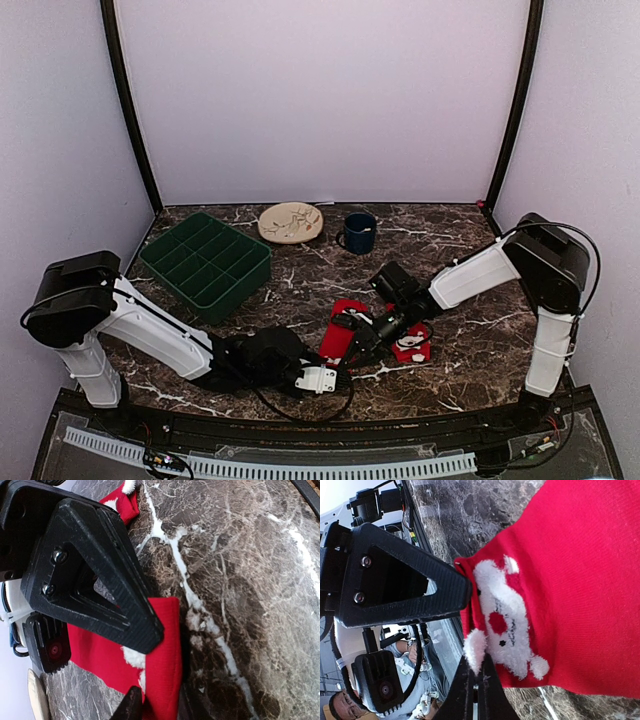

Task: Roll the socks
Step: Roll the sock at the center of the board.

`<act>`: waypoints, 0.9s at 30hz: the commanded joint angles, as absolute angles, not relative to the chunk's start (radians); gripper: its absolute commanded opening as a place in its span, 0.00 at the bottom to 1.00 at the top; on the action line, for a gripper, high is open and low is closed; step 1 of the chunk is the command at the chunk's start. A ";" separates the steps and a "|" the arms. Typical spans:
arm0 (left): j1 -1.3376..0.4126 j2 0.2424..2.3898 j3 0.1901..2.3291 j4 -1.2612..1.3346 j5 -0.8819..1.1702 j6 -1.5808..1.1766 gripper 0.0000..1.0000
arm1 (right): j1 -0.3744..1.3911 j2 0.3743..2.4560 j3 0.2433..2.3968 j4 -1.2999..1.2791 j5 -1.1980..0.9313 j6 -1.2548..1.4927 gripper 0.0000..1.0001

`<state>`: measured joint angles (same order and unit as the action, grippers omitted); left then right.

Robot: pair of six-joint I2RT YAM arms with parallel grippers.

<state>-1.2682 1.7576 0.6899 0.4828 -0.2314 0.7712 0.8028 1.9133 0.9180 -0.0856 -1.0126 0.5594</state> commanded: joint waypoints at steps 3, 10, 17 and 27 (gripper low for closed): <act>-1.275 1.757 0.713 0.482 -0.249 0.766 0.21 | 0.795 1.925 0.930 -0.079 -1.033 0.557 0.00; -1.275 1.754 0.721 0.446 -0.244 0.749 0.10 | 0.795 1.932 0.939 -0.100 -1.029 0.544 0.00; -1.275 1.762 0.756 0.346 -0.230 0.706 0.01 | 0.787 1.924 0.951 -0.122 -1.008 0.527 0.07; -1.262 1.773 0.844 0.144 -0.140 0.599 0.00 | 0.773 1.895 0.917 -0.092 -0.974 0.533 0.30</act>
<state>-1.2678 1.7679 0.7967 0.2722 -0.2043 0.6598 0.7853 1.9148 0.9310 -0.1120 -0.9905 0.5316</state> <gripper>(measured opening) 0.041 0.261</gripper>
